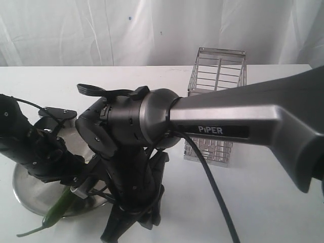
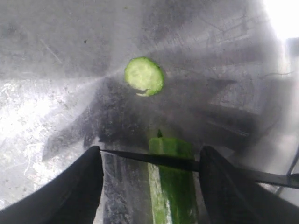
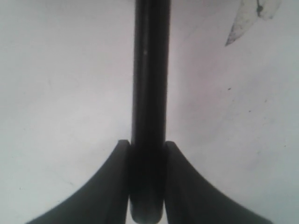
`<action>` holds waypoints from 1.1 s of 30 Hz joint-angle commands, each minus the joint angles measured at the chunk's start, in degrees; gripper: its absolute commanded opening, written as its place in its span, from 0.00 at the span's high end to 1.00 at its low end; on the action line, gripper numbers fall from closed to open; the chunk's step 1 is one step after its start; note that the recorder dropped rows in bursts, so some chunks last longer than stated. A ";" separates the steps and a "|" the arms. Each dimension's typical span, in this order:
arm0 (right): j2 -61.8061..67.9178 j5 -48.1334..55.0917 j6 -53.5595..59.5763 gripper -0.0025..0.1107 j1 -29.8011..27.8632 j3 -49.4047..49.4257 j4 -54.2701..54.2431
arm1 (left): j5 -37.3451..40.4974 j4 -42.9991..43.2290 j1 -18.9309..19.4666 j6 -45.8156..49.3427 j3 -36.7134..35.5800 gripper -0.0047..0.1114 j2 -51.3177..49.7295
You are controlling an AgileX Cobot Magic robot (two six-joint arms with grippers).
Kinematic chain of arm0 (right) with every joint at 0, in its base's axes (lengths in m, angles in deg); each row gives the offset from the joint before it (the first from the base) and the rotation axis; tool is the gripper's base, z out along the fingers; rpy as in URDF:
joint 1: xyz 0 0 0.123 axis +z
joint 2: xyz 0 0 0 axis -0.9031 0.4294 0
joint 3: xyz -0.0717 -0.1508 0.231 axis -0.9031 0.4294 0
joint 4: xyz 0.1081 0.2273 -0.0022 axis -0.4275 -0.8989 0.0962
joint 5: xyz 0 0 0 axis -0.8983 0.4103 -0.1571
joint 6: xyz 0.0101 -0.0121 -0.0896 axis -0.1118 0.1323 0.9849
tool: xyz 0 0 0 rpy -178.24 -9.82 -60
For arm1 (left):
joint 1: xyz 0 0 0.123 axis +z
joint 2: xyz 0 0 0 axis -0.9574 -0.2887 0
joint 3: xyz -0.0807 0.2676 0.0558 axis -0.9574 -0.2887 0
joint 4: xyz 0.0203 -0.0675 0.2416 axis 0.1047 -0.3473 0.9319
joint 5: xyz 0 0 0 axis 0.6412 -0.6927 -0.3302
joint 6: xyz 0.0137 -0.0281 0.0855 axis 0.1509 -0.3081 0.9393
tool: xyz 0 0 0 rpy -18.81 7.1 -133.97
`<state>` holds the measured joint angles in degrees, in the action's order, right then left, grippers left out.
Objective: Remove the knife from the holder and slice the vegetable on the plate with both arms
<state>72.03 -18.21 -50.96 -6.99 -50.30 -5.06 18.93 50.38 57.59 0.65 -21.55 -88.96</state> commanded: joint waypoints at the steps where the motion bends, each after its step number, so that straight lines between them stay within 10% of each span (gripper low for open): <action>1: -0.34 -0.48 0.30 0.98 0.04 0.05 0.57 | 0.57 -1.46 -0.54 0.25 -0.39 0.42 -0.11; 14: -0.34 -0.48 0.30 0.98 0.04 -0.05 0.57 | -0.58 -4.08 -3.47 3.73 -2.29 0.42 -10.39; 33: -0.37 -0.48 -1.46 0.98 -0.09 -0.05 6.01 | 4.82 -1.37 -1.74 2.30 -2.32 0.41 1.02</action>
<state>72.03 -17.26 -51.37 -6.91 -50.30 -0.63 20.25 49.14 56.09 3.11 -23.49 -88.88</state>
